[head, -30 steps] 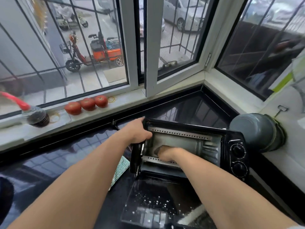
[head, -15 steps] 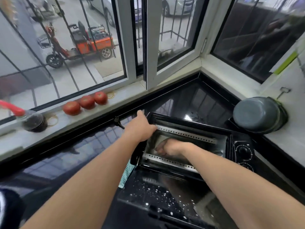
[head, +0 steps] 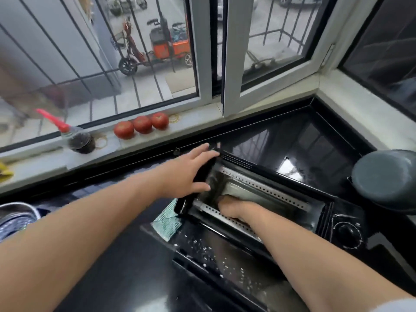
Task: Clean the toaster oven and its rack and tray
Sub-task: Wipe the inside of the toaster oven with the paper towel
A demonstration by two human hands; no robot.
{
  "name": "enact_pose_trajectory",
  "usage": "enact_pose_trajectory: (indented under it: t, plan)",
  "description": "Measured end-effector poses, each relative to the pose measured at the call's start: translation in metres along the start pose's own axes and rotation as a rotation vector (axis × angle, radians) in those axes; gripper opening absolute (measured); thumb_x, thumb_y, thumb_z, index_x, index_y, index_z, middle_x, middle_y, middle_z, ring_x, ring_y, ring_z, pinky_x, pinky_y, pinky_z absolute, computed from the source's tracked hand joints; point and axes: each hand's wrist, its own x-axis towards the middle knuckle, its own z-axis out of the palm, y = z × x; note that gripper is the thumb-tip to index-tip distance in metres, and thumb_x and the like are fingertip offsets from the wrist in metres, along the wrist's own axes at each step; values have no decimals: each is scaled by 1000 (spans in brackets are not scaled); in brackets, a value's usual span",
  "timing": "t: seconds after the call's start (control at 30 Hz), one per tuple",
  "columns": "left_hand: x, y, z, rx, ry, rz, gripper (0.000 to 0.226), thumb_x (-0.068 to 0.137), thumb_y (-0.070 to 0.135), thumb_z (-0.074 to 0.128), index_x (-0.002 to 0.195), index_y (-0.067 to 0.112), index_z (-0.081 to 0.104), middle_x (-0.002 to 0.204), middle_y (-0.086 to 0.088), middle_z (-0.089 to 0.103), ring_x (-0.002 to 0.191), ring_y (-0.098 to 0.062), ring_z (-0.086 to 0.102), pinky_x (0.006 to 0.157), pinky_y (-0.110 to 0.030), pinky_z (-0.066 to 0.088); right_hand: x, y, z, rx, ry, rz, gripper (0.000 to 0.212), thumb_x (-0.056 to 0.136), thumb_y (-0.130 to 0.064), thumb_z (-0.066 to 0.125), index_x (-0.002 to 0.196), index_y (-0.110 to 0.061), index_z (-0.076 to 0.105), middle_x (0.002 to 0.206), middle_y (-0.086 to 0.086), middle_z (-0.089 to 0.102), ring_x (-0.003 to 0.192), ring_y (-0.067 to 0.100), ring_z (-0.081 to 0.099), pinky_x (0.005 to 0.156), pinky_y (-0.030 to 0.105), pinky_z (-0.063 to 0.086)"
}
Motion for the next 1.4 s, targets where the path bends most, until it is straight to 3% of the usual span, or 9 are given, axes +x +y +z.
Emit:
enact_pose_trajectory:
  t: [0.2,0.3,0.4,0.47,0.57,0.9,1.03,1.27,1.4]
  plan:
    - [-17,25,19,-209,-186,-294,117,90,57,70,136,69,-37,121,-12,67,87,-28,72,74,-40,62,-5,5,-1,109,23,-54,50,103,-44,35,142,-16,50,146,9,51,130,28,51,110,40,39]
    - [-22,23,22,-216,-176,-307,123,85,60,75,140,66,-35,146,-11,48,114,-32,64,104,-45,52,-7,6,-1,139,42,-40,48,102,-44,39,139,-16,54,142,9,54,127,27,53,108,38,41]
    - [-49,18,20,-407,-85,-277,89,95,47,69,160,54,8,161,0,28,136,-28,53,111,-39,45,-5,9,1,149,88,-35,43,101,-40,43,134,-17,57,137,8,58,117,24,57,101,32,44]
    - [-89,10,21,-590,168,-116,49,103,7,56,137,42,63,159,10,39,143,-12,46,116,-35,41,-4,8,2,151,73,-40,37,101,-36,44,131,-19,58,133,7,59,108,22,57,94,28,43]
    - [-142,6,26,-775,177,-9,86,79,-35,36,107,34,80,147,18,57,142,-4,47,117,-37,42,-2,9,2,196,64,-24,34,101,-32,45,131,-21,57,134,7,59,111,24,56,99,31,44]
    - [-100,-31,110,-623,232,160,33,52,49,96,81,47,79,142,26,47,143,-10,45,121,-36,34,-10,10,-7,102,38,-62,44,104,-19,43,148,-17,44,153,4,42,138,24,42,111,26,30]
    - [-92,-9,102,-458,695,268,9,81,16,87,84,12,81,130,-3,71,135,-26,58,112,-45,48,-3,20,-18,75,278,-72,61,92,0,35,148,-22,40,159,-5,27,144,17,27,118,25,19]
    - [-106,-25,82,-289,497,388,20,94,18,74,111,10,80,137,0,67,136,-19,57,105,-38,55,3,20,-11,-1,340,-45,72,89,2,39,155,-25,26,162,-5,15,148,21,19,121,31,17]
    - [-94,-25,80,-369,510,346,20,91,11,74,109,6,80,137,-2,67,138,-12,54,107,-27,51,4,16,-10,126,0,35,44,102,-19,42,146,-17,45,148,2,45,134,24,46,107,28,36]
